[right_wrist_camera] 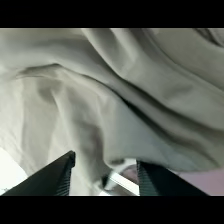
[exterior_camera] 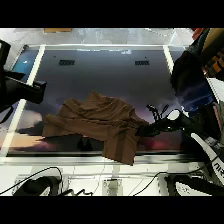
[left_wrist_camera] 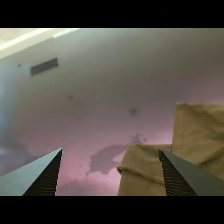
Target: Fold the clothes and pants, and hang the long-sleeved shirts on hangers.
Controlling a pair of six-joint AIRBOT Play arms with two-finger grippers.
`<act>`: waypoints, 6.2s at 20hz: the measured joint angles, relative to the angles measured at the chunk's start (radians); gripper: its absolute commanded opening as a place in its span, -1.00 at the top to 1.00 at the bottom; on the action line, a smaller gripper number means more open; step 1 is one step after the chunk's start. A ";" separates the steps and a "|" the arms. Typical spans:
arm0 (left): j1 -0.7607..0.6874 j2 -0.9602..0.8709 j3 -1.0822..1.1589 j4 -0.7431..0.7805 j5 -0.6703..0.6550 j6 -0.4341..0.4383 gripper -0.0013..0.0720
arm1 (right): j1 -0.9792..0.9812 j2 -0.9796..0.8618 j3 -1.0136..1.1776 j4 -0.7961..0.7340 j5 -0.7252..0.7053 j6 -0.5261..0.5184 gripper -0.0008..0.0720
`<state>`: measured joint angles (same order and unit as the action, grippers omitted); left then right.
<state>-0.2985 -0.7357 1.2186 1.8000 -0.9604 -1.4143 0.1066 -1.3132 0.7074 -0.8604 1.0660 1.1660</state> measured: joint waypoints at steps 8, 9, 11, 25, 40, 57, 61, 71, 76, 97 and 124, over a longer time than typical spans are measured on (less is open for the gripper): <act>0.003 -0.070 0.000 -0.022 0.000 -0.032 0.33 | 0.050 -0.058 -0.003 0.068 -0.068 -0.032 0.94; 0.008 -0.083 0.000 -0.019 0.000 -0.046 0.33 | 0.068 -0.061 -0.002 0.070 -0.072 -0.037 0.94; 0.033 -0.115 0.000 -0.012 0.000 -0.064 0.33 | 0.100 -0.065 0.010 0.072 -0.072 -0.043 0.94; 0.556 -0.512 0.000 -0.412 -0.298 -0.030 -0.95 | 0.144 -0.069 0.079 0.074 -0.020 -0.069 0.94; 0.709 -0.804 0.000 -0.447 -0.362 -0.037 -0.30 | 0.144 -0.069 0.079 0.076 -0.022 -0.069 0.94; 0.711 -0.901 0.002 -0.489 -0.269 -0.037 0.65 | 0.144 -0.069 0.079 0.076 -0.039 -0.069 0.94; 0.711 -0.891 0.004 -0.504 -0.270 -0.037 0.65 | 0.144 -0.069 0.079 0.076 -0.039 -0.069 0.94; 0.711 -0.813 0.023 -0.510 -0.308 0.001 0.91 | 0.144 -0.069 0.079 0.076 -0.058 -0.069 0.94; 0.711 -0.795 0.032 -0.508 -0.313 0.012 0.89 | 0.144 -0.069 0.079 0.076 -0.063 -0.069 0.94; 0.712 -0.896 0.034 -0.508 -0.301 0.016 -0.03 | 0.144 -0.069 0.079 0.076 -0.106 -0.069 0.94; 0.711 -0.742 0.238 -0.651 -0.264 0.016 0.92 | 0.135 -0.006 0.301 0.039 -0.117 -0.080 0.94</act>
<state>0.4129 -1.4773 1.4570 1.1492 -1.2243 -1.3979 0.2413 -1.3197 1.0088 -0.8219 0.9493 1.0859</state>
